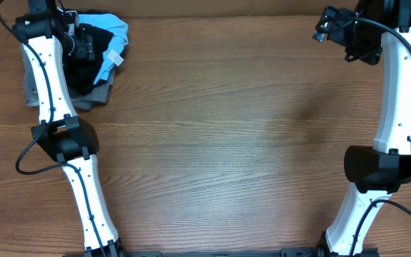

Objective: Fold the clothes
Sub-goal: 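Lower the bundle onto the stack and open the left gripper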

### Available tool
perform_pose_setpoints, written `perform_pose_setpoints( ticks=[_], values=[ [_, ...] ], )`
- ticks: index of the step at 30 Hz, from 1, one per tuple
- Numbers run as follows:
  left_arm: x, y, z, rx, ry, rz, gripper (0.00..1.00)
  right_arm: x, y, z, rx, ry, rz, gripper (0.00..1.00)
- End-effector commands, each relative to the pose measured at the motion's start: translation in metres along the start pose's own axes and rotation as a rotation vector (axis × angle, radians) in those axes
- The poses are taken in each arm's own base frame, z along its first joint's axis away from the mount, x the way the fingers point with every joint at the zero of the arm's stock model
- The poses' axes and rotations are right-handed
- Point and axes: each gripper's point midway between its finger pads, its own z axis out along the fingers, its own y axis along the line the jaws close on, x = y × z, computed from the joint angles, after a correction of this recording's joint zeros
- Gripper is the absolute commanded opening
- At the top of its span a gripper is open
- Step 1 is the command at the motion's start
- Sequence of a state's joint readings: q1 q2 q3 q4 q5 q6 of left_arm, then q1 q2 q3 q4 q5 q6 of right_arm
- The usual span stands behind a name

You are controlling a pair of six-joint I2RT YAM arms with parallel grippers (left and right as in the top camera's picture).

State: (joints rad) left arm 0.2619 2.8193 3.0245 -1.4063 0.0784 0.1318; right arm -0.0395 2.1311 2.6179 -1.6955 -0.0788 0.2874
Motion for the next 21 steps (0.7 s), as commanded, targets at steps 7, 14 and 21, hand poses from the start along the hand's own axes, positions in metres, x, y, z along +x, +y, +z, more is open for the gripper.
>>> perform_pose_setpoints(
  ticks=[7,14,21],
  values=[
    [-0.014,-0.010,-0.008,0.096,-0.076,-0.034,1.00,0.000,0.000,0.003,-0.002,0.007,-0.005,1.00],
    [-0.063,-0.022,-0.150,0.080,-0.355,0.014,1.00,-0.003,0.001,0.002,-0.003,-0.005,-0.011,1.00],
    [-0.072,-0.030,-0.253,0.058,-0.534,0.041,1.00,-0.004,0.003,-0.011,-0.019,-0.033,-0.034,1.00]
  ],
)
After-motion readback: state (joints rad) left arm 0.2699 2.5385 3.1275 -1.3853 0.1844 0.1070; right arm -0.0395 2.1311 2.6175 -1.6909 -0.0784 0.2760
